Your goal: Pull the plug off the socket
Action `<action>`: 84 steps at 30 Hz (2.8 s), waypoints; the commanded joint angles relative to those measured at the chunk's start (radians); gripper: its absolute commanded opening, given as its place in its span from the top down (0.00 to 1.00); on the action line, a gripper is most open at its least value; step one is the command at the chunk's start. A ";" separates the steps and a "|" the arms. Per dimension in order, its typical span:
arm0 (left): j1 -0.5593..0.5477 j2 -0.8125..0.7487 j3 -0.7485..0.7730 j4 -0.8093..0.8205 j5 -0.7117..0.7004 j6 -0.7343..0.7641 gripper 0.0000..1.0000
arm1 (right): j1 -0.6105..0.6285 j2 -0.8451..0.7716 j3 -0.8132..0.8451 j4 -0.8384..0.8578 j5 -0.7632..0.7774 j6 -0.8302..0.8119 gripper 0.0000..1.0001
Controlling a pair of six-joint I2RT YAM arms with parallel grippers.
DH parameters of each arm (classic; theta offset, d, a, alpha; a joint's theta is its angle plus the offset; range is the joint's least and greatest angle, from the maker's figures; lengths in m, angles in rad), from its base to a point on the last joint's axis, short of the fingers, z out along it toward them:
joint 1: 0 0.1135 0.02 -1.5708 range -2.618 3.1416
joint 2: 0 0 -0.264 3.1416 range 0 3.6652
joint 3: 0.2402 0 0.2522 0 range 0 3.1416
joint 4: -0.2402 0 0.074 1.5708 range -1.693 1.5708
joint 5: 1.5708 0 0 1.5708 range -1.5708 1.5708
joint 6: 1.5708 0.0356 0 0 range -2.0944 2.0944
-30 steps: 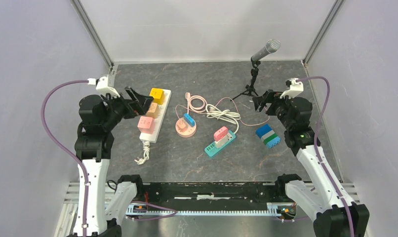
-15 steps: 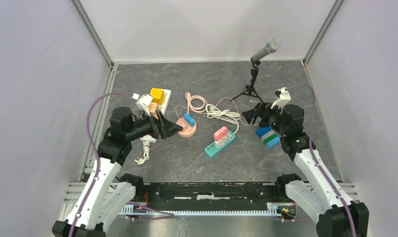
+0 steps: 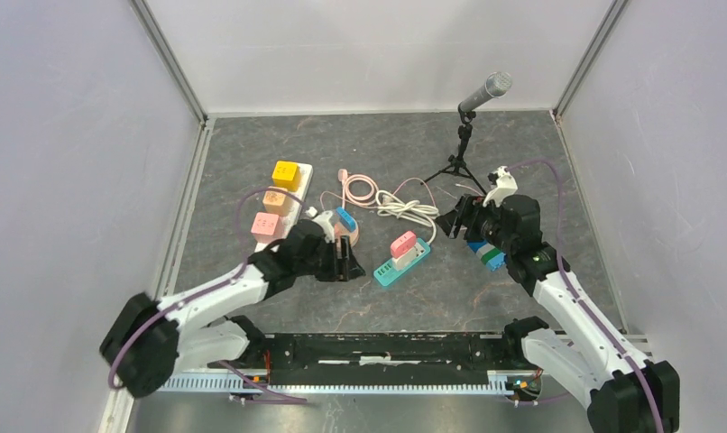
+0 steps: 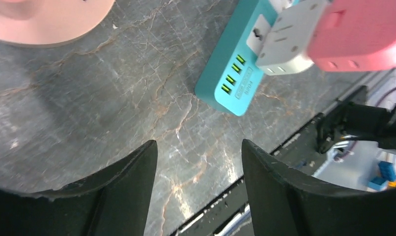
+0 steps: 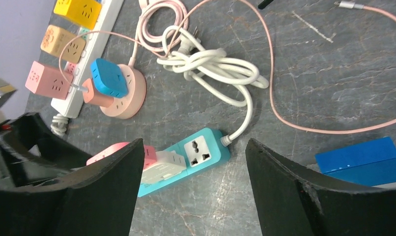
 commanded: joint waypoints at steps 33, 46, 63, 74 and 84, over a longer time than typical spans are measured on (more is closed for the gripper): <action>-0.294 0.518 0.106 0.572 0.007 -0.037 0.52 | 0.156 0.053 0.073 -0.091 0.116 -0.093 0.17; -0.293 0.529 0.140 0.505 -0.151 -0.039 0.51 | 0.420 0.122 0.168 -0.205 0.360 0.011 0.14; -0.294 0.515 0.135 0.476 -0.195 -0.028 0.50 | 0.574 0.114 0.164 -0.327 0.402 0.236 0.51; -0.294 0.459 0.130 0.464 -0.272 -0.036 0.43 | 0.561 0.156 0.149 -0.307 0.414 0.213 0.73; -0.294 0.341 0.113 0.392 -0.378 -0.027 0.36 | 0.470 0.222 0.196 -0.168 0.436 0.073 0.73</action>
